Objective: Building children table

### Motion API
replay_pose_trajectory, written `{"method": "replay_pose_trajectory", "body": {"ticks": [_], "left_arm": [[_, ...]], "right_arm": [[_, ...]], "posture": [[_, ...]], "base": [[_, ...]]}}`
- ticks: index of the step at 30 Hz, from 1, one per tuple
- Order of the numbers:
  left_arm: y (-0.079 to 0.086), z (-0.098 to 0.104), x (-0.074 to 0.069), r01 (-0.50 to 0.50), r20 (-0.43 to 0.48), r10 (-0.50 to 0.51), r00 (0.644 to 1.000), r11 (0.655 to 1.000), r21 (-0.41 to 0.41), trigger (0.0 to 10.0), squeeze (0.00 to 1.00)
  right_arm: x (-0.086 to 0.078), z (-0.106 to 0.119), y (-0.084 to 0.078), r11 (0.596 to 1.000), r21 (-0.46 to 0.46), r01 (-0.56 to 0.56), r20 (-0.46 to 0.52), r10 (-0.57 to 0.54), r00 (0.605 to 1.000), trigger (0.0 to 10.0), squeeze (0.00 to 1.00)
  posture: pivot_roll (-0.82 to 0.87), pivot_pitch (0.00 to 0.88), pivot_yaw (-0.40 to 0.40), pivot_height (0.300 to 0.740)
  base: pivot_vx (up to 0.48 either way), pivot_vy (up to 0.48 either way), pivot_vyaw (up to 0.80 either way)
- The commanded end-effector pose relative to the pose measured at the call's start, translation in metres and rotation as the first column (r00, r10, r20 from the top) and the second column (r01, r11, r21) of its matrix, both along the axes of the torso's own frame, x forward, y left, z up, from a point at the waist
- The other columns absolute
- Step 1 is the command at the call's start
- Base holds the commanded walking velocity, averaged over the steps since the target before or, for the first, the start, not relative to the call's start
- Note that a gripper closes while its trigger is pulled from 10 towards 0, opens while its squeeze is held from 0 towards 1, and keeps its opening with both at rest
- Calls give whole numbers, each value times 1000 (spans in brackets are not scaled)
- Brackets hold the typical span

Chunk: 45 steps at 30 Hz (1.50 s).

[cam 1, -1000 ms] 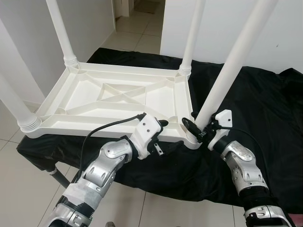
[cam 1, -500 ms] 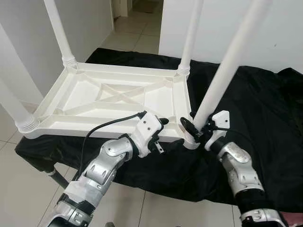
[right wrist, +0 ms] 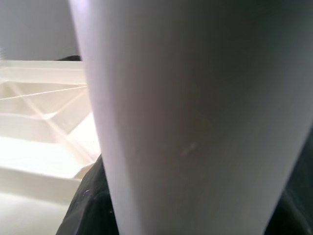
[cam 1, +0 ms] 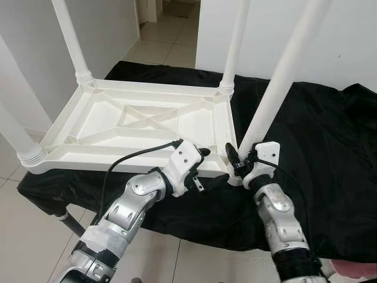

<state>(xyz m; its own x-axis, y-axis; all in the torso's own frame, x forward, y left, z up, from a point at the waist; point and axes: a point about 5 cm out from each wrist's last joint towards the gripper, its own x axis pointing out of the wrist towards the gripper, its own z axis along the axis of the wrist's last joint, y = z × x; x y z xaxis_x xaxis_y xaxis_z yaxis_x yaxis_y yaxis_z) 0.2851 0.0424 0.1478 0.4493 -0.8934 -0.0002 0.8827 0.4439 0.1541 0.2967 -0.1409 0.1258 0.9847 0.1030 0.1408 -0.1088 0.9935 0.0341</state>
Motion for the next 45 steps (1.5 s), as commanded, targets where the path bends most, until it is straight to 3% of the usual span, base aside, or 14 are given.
{"method": "replay_pose_trajectory", "body": {"ticks": [1,3,5,7,16,17,26,27,28,29,35,40,43,45], "left_arm": [[-4,-1,-3,87,-10,-87,996,996,14,10000,0],[-5,-1,-3,87,-9,-87,996,996,12,10000,0],[-5,-1,-3,86,-9,-86,996,996,11,10000,0],[-5,-2,-4,82,-12,-82,997,997,6,10000,0],[-6,-3,-6,88,-15,-87,996,996,6,10000,0],[-6,-3,-6,86,-15,-85,996,996,5,10000,0],[-6,-5,-9,90,-19,-90,996,996,1,10000,0],[-7,-5,-10,91,-19,-91,996,996,2,10000,0],[-6,-5,-10,91,-19,-91,996,996,2,10000,0],[-6,-5,-10,91,-20,-91,996,996,3,10000,0],[-5,-6,-12,95,-23,-95,995,995,7,10000,0],[-4,-6,-13,97,-25,-97,995,995,11,10000,0],[-6,-8,-14,107,-30,-107,994,994,19,10000,0],[-6,-9,-15,111,-32,-111,993,994,20,10000,0]], "right_arm": [[-3,-15,-3,995,18,102,-93,-100,991,10000,0],[-5,-18,1,972,49,228,-131,-220,967,10000,0],[-5,-18,5,965,73,251,-139,-240,961,10000,0],[-7,-13,18,972,95,215,-124,-203,971,10000,0],[-10,-8,18,973,82,214,-104,-205,973,10000,0],[-10,-5,19,975,87,202,-84,-195,977,10000,1000],[-11,0,11,982,42,183,-58,-180,982,10000,1000],[-12,1,9,984,40,172,-58,-170,984,10000,690],[-12,1,8,988,32,153,-54,-151,987,10000,690],[-14,1,5,991,25,135,-47,-134,990,10000,0],[-16,-1,-3,997,-5,82,-39,-82,996,10000,0],[-19,-2,-9,998,-23,-66,-34,65,997,10000,0],[-18,0,-16,963,-131,-234,-9,235,972,10000,0],[-17,1,-18,955,-149,-255,-6,257,966,10000,0]], "posture": [[-73,0,3,740],[-67,0,-5,740],[-67,0,-5,740],[-67,0,-8,740],[-66,0,-16,740],[-68,0,-17,740],[-70,0,-23,740],[-70,0,-24,740],[-70,0,-24,740],[-69,0,-24,740],[-67,0,-25,740],[-68,0,-26,740],[-71,0,-27,740],[-71,0,-27,740]], "base": [[0,0,0],[0,0,0],[0,0,0],[0,0,0],[0,0,0],[0,0,0],[0,0,0],[0,0,0],[0,0,0],[0,0,0],[0,0,0],[0,0,0],[0,0,0],[0,0,0]]}}
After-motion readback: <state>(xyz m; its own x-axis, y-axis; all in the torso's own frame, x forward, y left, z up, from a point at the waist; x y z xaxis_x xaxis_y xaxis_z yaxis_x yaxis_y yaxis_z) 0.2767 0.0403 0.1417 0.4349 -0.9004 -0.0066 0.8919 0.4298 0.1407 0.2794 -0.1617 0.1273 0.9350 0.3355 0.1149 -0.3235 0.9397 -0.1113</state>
